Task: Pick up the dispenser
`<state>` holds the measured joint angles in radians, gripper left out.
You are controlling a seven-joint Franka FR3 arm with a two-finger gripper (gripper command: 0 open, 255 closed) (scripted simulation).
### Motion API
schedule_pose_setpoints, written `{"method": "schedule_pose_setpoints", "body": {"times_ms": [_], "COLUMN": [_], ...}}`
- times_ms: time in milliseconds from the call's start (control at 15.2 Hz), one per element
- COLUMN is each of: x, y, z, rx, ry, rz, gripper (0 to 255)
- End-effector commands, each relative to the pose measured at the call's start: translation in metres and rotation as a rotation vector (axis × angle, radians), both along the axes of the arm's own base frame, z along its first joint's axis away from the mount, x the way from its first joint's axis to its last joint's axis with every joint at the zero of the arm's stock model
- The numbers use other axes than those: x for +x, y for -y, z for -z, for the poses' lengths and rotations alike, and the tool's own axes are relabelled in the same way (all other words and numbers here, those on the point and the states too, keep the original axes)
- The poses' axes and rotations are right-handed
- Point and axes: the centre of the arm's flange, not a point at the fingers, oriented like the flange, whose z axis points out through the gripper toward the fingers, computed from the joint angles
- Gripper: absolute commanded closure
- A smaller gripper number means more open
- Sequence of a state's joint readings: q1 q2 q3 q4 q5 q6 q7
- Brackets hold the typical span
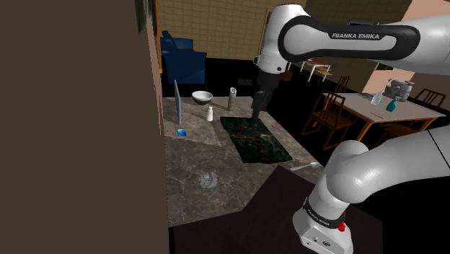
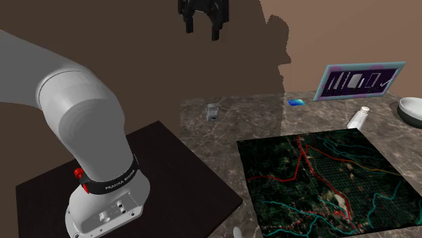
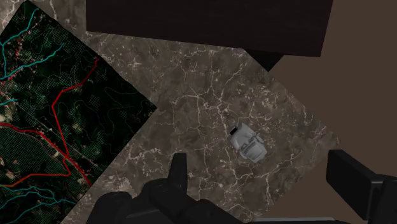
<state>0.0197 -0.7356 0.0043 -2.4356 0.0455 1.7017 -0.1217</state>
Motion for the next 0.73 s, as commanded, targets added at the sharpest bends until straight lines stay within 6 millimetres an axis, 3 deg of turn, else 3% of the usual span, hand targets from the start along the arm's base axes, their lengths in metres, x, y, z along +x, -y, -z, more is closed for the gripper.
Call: {"method": "schedule_pose_setpoints", "body": {"times_ms": [0,660], "x": [0.0,0.04], "y": [0.0,-0.022], "z": [0.0,0.12], "rx": [0.0,0.03], "ry": [0.0,0.057], "rz": [0.0,-0.165], "gripper": [0,0]}}
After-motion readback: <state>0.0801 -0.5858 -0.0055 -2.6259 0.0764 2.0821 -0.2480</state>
